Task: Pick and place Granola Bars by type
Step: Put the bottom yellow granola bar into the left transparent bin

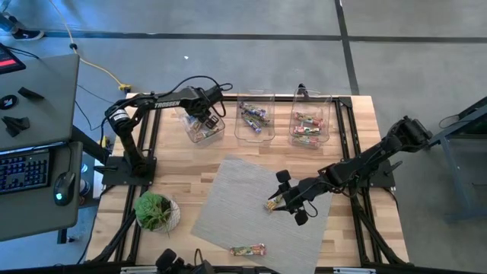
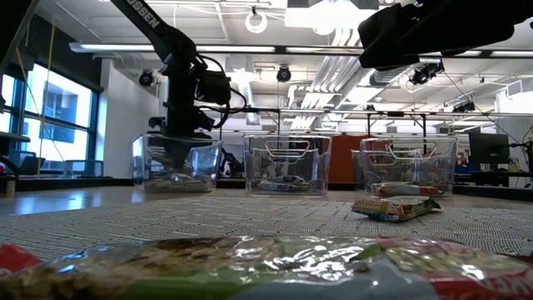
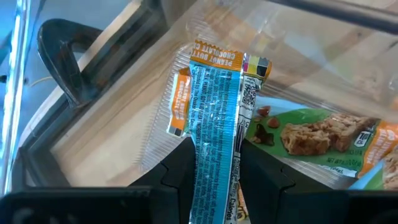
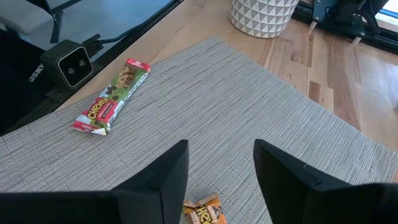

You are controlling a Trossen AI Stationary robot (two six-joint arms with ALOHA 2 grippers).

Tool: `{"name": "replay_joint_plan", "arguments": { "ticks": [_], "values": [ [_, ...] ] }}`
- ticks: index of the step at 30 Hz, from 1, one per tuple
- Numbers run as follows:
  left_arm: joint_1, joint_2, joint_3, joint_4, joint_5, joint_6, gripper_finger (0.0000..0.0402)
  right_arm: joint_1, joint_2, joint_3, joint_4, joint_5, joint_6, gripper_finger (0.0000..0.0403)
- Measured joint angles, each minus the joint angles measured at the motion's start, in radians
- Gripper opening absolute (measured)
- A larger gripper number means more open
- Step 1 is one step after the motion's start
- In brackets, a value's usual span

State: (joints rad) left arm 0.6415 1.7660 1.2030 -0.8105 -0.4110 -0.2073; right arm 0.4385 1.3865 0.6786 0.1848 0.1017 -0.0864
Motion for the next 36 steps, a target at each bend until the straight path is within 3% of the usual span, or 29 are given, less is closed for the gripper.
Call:
{"name": "replay_joint_plan", "arguments": {
  "ticks": [4,10,16,20,24,28,32,36],
  "values": [
    [0.000,0.000,0.000,0.000,0.000,0.017,0.0102,0.000,0.000,0.000,0.000,0.001,-0.008,0.0165],
    [0.000,0.000,0.000,0.012,-0.035,-0.040,0.0102,0.000,0.000,0.000,0.000,0.023,-0.232,0.0165],
    [0.000,0.000,0.000,0.013,-0.012,-0.060,0.0102,0.000,0.000,0.000,0.000,0.023,-0.229,0.0166],
    [0.000,0.000,0.000,0.013,0.060,-0.063,0.0102,0.000,0.000,0.000,0.000,0.023,-0.229,0.0165],
    [0.006,0.000,0.000,0.030,-0.046,-0.134,0.0102,0.000,0.000,0.000,0.000,0.023,-0.229,0.0165],
    [0.007,0.000,0.000,0.015,-0.047,-0.093,0.0102,0.000,0.000,0.000,0.000,0.023,-0.229,0.0165],
    [0.006,0.000,0.000,0.021,0.048,-0.083,0.0102,0.000,0.000,0.000,0.000,0.023,-0.229,0.0165],
    [0.006,0.000,0.000,0.024,0.071,-0.066,0.0102,0.000,0.000,0.000,0.000,0.023,-0.229,0.0166]
  ]
}}
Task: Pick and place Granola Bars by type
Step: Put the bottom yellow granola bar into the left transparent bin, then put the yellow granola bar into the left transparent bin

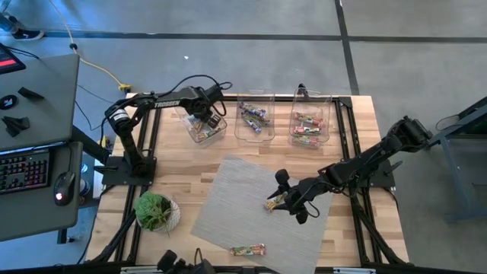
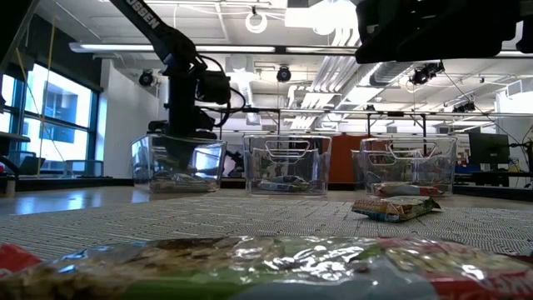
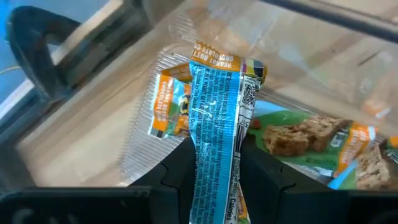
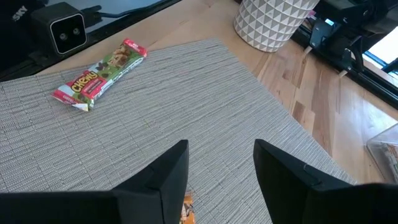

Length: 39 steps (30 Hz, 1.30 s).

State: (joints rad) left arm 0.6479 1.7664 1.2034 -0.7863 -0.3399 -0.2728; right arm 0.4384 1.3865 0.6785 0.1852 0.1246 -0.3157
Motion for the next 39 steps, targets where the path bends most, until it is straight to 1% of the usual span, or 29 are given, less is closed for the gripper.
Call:
{"name": "replay_joint_plan", "arguments": {
  "ticks": [2,4,6,11,14,17,19,24,26,29,32,34,36,39],
  "values": [
    [0.000,0.000,0.000,-0.005,0.019,0.004,0.0104,0.000,0.000,0.000,0.000,0.000,0.000,0.0165],
    [0.000,0.000,0.000,-0.006,0.024,0.006,0.0115,0.000,0.000,0.000,0.000,0.000,0.000,0.0166],
    [0.000,0.000,0.000,-0.006,0.023,0.006,0.0138,0.000,0.000,0.000,0.000,0.000,0.000,0.0165],
    [0.000,0.000,0.000,-0.023,0.009,0.006,0.0209,0.000,0.000,0.000,0.000,0.000,0.000,0.0161],
    [0.000,0.000,0.000,-0.029,-0.006,0.010,0.0233,0.000,0.000,0.000,0.000,0.000,0.000,0.0162],
    [0.000,-0.005,0.009,-0.047,0.008,0.014,0.0238,0.000,0.000,0.000,0.000,0.000,0.000,0.0164],
    [0.000,-0.013,0.040,-0.080,0.021,0.007,0.0237,0.000,0.000,0.000,0.000,0.000,0.000,0.0165],
    [-0.028,-0.049,0.175,-0.271,0.046,-0.070,0.0233,0.000,0.000,0.000,0.000,0.000,0.000,0.0161],
    [-0.057,-0.074,0.234,-0.344,0.056,-0.105,0.0233,0.000,0.000,0.000,-0.001,0.000,0.000,0.0161],
    [-0.118,-0.120,0.296,-0.396,0.105,-0.144,0.0233,0.000,0.000,0.000,0.000,0.000,0.000,0.0163],
    [-0.206,-0.168,0.332,-0.388,0.200,-0.133,0.0233,0.000,0.000,0.000,0.000,0.000,0.000,0.0166],
    [-0.274,-0.193,0.350,-0.391,0.236,-0.109,0.0233,0.000,0.000,0.000,0.000,0.000,0.000,0.0165],
    [-0.340,-0.217,0.352,-0.396,0.239,-0.103,0.0233,0.000,0.000,0.000,0.000,0.000,0.000,0.0163],
    [-0.458,-0.240,0.353,-0.399,0.178,-0.140,0.0233,0.000,0.000,0.000,0.000,0.000,0.000,0.0161]
  ]
}}
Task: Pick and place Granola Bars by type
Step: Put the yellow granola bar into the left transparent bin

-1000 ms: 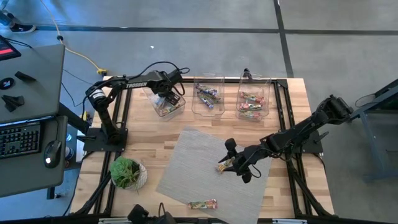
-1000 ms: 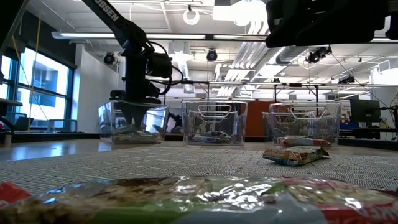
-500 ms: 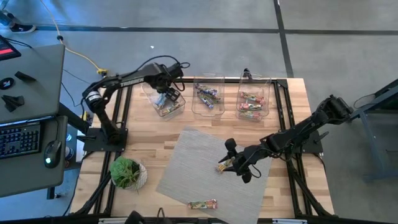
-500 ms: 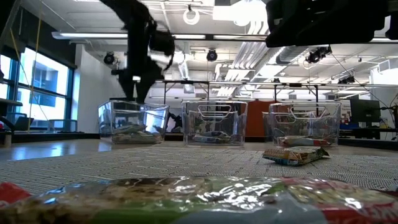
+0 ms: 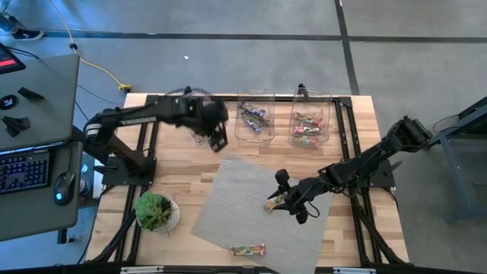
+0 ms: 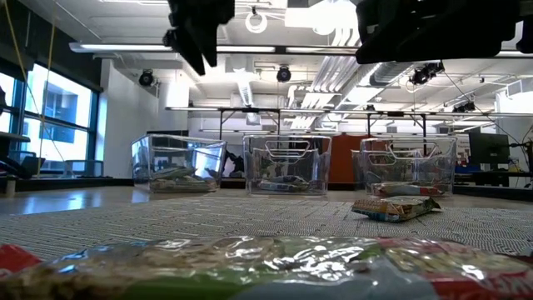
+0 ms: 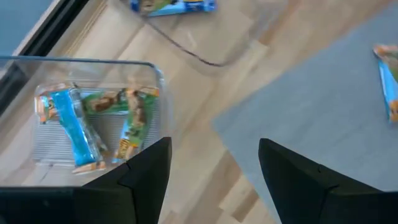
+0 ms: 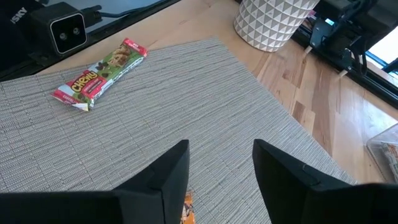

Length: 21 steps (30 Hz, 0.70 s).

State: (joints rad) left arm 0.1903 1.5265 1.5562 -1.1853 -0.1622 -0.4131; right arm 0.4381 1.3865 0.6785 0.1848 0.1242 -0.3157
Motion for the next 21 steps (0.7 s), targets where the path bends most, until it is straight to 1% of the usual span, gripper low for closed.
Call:
{"name": "replay_joint_plan", "arguments": {
  "ticks": [5,9,12,15,18,19,21],
  "values": [
    [-0.209,-0.002,0.000,0.007,-0.122,-0.080,0.0233,0.000,0.000,0.000,0.000,0.000,0.000,0.0165],
    [-0.365,0.004,-0.044,0.078,-0.236,-0.133,0.0233,0.000,0.000,0.000,0.000,0.000,0.000,0.0164],
    [-0.457,0.004,-0.085,0.129,-0.321,-0.215,0.0233,0.000,0.000,0.000,0.000,0.000,0.000,0.0161],
    [-0.525,0.004,-0.148,0.217,-0.379,-0.318,0.0233,0.000,0.000,0.000,0.000,0.000,0.000,0.0162],
    [-0.576,0.005,-0.213,0.329,-0.398,-0.324,0.0233,0.000,0.000,0.000,0.002,0.000,-0.003,0.0165],
    [-0.589,0.005,-0.234,0.363,-0.387,-0.314,0.0233,0.000,0.000,0.000,0.010,-0.001,-0.021,0.0165],
    [-0.611,0.005,-0.283,0.440,-0.327,-0.301,0.0233,0.000,0.000,0.000,0.032,-0.002,-0.072,0.0165]
  ]
}}
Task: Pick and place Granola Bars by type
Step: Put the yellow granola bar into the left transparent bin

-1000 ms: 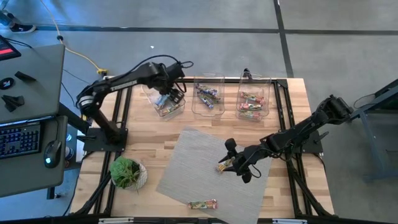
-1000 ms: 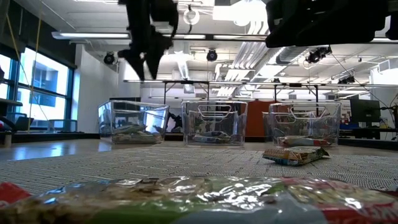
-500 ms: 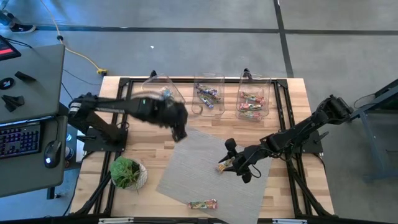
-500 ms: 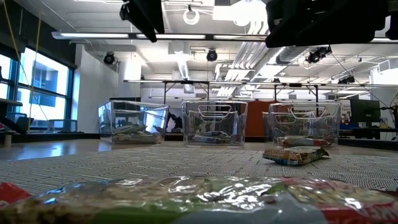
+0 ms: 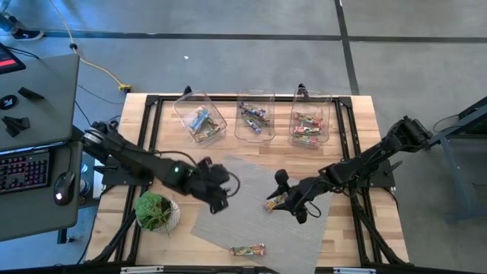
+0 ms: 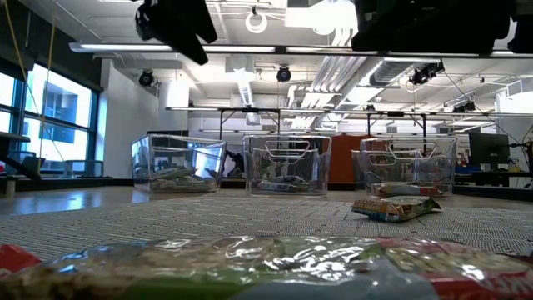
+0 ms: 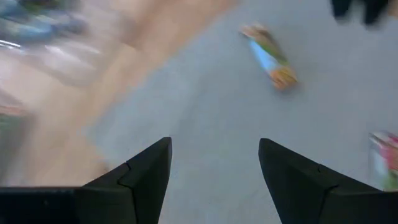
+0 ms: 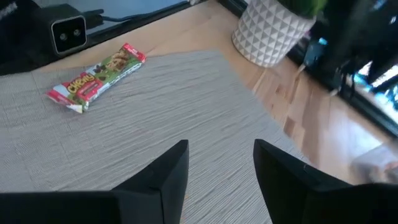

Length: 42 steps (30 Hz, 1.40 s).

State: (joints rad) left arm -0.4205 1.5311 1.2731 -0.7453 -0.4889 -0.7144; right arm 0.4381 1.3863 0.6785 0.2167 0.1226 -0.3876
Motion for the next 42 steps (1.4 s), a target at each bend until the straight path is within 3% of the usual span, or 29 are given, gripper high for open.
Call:
{"name": "replay_joint_plan", "arguments": {
  "ticks": [3,6,12,23,30,32,38,42],
  "values": [
    [-0.031,0.000,-0.065,0.126,0.101,-0.001,0.0233,0.000,0.000,0.000,0.010,-0.001,-0.055,0.0162],
    [-0.061,0.000,-0.115,0.221,0.137,0.003,0.0233,0.000,0.000,0.000,0.044,-0.001,-0.057,0.0161],
    [-0.081,0.000,-0.157,0.330,0.141,0.003,0.0233,0.001,0.000,0.000,0.153,-0.068,0.192,0.0166],
    [-0.084,0.000,-0.157,0.429,0.139,0.017,0.0233,-0.012,0.000,0.000,0.169,0.013,0.244,0.0152],
    [-0.084,0.000,-0.157,0.428,0.139,0.037,0.0233,-0.028,0.012,0.000,-0.170,-0.136,0.294,0.0144],
    [-0.084,0.000,-0.157,0.428,0.138,0.037,0.0233,-0.032,0.031,0.000,-0.245,-0.129,0.293,0.0144],
    [-0.084,0.000,-0.157,0.429,0.098,0.037,0.0233,-0.102,0.129,0.000,-0.238,-0.137,0.232,0.0141],
    [-0.083,0.000,-0.157,0.429,0.087,0.032,0.0233,-0.166,0.201,0.000,-0.209,-0.231,0.204,0.0138]
  ]
}}
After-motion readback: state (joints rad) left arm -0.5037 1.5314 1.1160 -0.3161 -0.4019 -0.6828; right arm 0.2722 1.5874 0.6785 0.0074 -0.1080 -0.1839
